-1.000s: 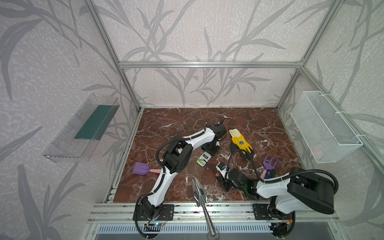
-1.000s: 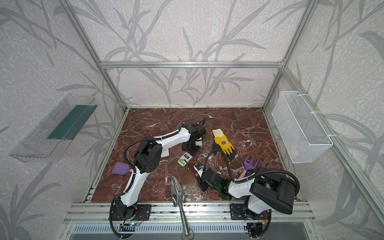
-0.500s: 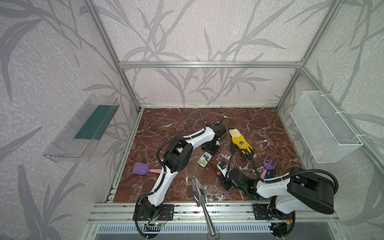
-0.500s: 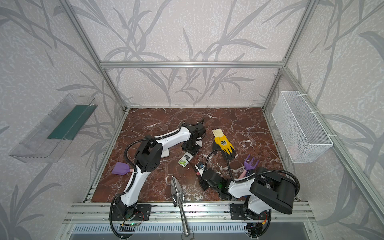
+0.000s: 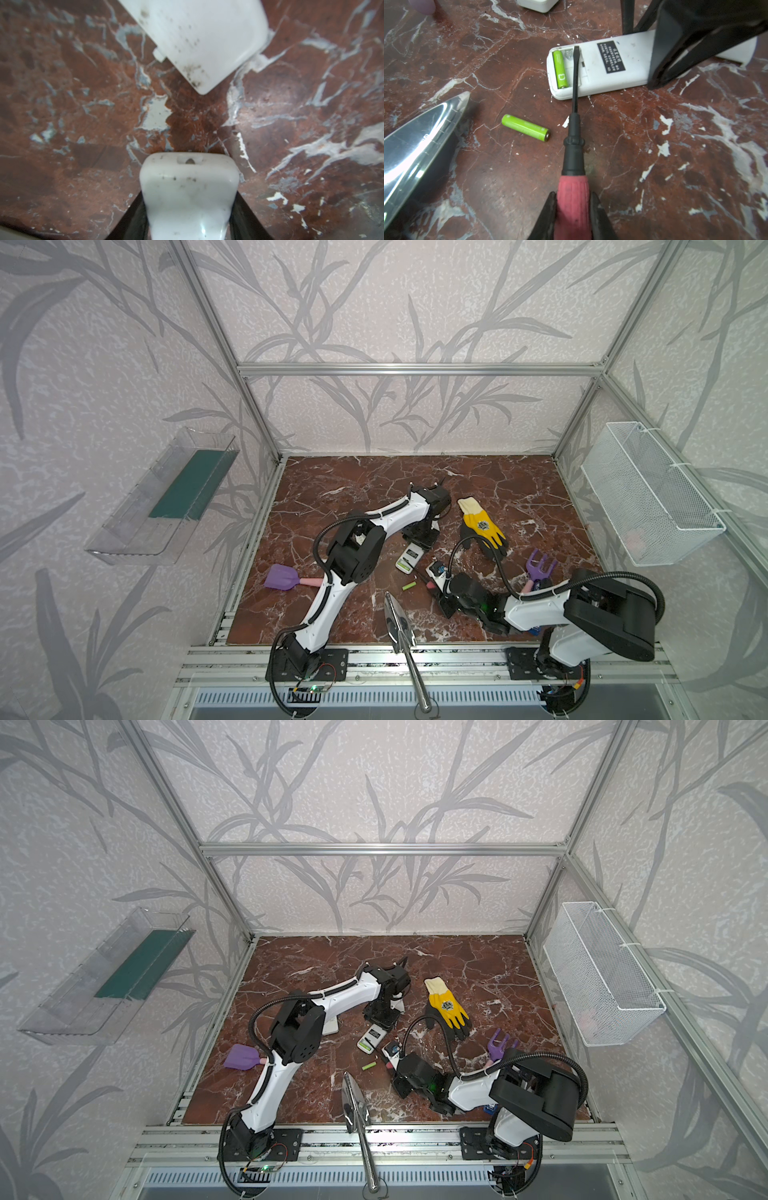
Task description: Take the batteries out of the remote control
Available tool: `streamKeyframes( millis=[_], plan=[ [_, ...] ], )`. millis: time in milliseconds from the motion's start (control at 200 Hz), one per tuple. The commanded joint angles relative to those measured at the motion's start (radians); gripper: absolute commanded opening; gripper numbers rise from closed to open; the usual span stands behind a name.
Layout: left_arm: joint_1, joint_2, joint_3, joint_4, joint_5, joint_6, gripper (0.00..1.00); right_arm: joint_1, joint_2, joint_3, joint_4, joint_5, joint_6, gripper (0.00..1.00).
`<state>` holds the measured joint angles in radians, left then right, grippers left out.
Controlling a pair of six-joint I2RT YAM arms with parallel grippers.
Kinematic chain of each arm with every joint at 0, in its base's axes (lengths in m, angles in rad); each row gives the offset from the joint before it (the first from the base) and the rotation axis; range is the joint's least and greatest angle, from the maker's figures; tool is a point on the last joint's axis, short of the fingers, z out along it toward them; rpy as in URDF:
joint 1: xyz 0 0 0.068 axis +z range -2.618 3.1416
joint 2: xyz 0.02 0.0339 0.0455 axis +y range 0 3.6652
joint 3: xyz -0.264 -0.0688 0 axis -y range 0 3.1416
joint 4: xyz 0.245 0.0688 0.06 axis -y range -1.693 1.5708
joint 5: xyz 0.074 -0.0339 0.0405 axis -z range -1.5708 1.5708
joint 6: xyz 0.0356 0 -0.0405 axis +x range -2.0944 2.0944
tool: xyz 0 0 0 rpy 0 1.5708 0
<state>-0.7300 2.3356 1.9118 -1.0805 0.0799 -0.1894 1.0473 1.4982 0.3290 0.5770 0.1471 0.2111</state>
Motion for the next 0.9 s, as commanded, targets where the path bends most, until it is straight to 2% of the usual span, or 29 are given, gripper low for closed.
streamKeyframes(
  millis=[0, 70, 185, 385, 495, 895],
  plan=[
    [-0.001, 0.154, -0.044, 0.147, 0.089, -0.039, 0.03, 0.003, -0.058, 0.038, -0.086, -0.019, -0.041, 0.00],
    [0.011, 0.154, -0.035, 0.148, 0.082, -0.042, 0.03, 0.004, -0.101, 0.048, -0.116, -0.077, -0.063, 0.00],
    [0.027, 0.150, -0.027, 0.151, 0.076, -0.044, 0.03, 0.003, -0.142, 0.045, -0.120, -0.237, -0.070, 0.00],
    [0.042, 0.139, -0.033, 0.149, 0.072, -0.041, 0.03, 0.040, -0.050, -0.002, 0.060, -0.375, -0.008, 0.00],
    [0.043, 0.134, -0.037, 0.143, 0.070, -0.037, 0.03, 0.080, -0.015, -0.021, 0.105, -0.374, 0.010, 0.00],
    [0.045, 0.130, -0.033, 0.132, 0.064, -0.032, 0.03, 0.079, 0.050, -0.028, 0.156, -0.252, -0.013, 0.00]
  ],
)
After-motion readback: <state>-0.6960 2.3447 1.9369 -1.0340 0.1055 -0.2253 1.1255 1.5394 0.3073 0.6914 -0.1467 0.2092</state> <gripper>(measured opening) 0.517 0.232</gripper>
